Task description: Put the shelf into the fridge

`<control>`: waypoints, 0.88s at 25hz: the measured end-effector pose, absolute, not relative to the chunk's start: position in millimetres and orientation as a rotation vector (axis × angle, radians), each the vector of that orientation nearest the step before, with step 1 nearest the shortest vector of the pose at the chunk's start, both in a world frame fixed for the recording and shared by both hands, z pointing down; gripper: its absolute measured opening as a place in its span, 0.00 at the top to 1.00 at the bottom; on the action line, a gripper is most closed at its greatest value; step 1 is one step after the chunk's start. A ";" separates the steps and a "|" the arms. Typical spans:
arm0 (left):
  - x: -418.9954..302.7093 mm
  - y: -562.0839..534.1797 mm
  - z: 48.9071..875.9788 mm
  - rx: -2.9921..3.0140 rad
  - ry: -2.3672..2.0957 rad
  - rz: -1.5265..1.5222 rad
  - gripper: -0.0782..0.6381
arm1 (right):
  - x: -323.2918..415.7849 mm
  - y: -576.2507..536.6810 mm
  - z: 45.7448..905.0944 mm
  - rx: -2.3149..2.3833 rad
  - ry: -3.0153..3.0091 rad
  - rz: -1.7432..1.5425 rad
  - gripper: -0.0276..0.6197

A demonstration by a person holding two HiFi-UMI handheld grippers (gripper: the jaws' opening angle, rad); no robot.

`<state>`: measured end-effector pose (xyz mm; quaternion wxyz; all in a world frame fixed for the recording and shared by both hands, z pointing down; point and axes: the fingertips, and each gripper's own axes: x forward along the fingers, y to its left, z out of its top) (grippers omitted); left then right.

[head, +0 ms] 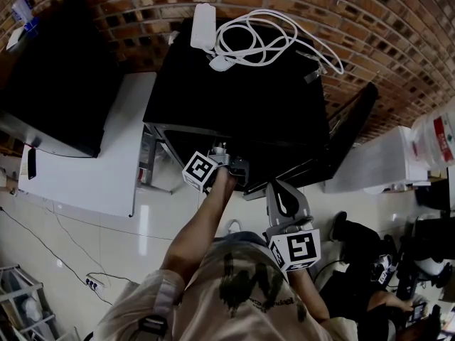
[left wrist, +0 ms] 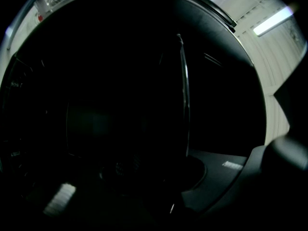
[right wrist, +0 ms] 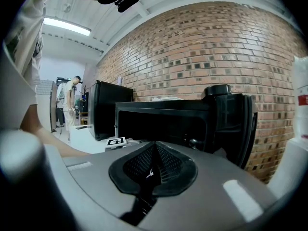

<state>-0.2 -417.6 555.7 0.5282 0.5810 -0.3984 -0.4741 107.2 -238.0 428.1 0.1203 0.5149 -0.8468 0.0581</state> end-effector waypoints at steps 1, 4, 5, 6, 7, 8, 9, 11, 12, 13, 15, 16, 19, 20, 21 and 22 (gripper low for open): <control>0.4 -415.9 556.2 1.394 -0.954 -1.125 0.77 | 107.0 -237.5 427.9 1.504 -2.476 0.170 0.96; -0.2 -408.2 557.4 1.407 -0.958 -1.110 0.77 | 104.1 -234.2 427.9 1.497 -2.483 0.169 0.96; -0.7 -404.9 557.8 1.408 -0.957 -1.106 0.77 | 102.5 -233.0 427.8 1.495 -2.486 0.169 0.96; -1.2 -401.4 558.2 1.410 -0.956 -1.100 0.77 | 100.8 -231.9 427.6 1.493 -2.489 0.170 0.96; -1.7 -397.5 558.5 1.413 -0.955 -1.095 0.77 | 99.0 -230.8 427.3 1.490 -2.493 0.172 0.96; -2.1 -393.7 558.4 1.418 -0.956 -1.090 0.77 | 97.0 -229.7 426.8 1.487 -2.496 0.173 0.96; -2.3 -390.0 557.9 1.424 -0.956 -1.085 0.77 | 95.1 -228.3 426.0 1.484 -2.500 0.175 0.96; -1.9 -383.8 556.6 1.435 -0.954 -1.074 0.77 | 91.5 -224.8 424.2 1.480 -2.507 0.176 0.96; -1.9 -381.2 556.1 1.440 -0.953 -1.068 0.77 | 89.6 -223.0 423.6 1.479 -2.510 0.177 0.96; -2.2 -378.6 556.1 1.444 -0.951 -1.061 0.77 | 87.7 -221.0 423.3 1.479 -2.513 0.179 0.96; -3.2 -372.7 556.5 1.450 -0.945 -1.047 0.77 | 83.8 -216.3 422.9 1.480 -2.516 0.186 0.96; -4.0 -369.4 556.2 1.452 -0.942 -1.040 0.76 | 81.9 -213.6 422.4 1.482 -2.517 0.189 0.96; -6.5 -357.9 556.3 1.454 -0.938 -1.017 0.77 | 77.7 -205.6 421.3 1.491 -2.519 0.199 0.96; -7.0 -354.2 556.9 1.455 -0.936 -1.009 0.77 | 76.6 -203.5 421.2 1.496 -2.518 0.203 0.96; -7.6 -350.5 557.0 1.458 -0.932 -1.000 0.77 | 75.5 -201.6 421.1 1.502 -2.517 0.207 0.96; -8.1 -346.7 555.8 1.465 -0.926 -0.991 0.77 | 74.2 -199.7 420.8 1.509 -2.516 0.210 0.96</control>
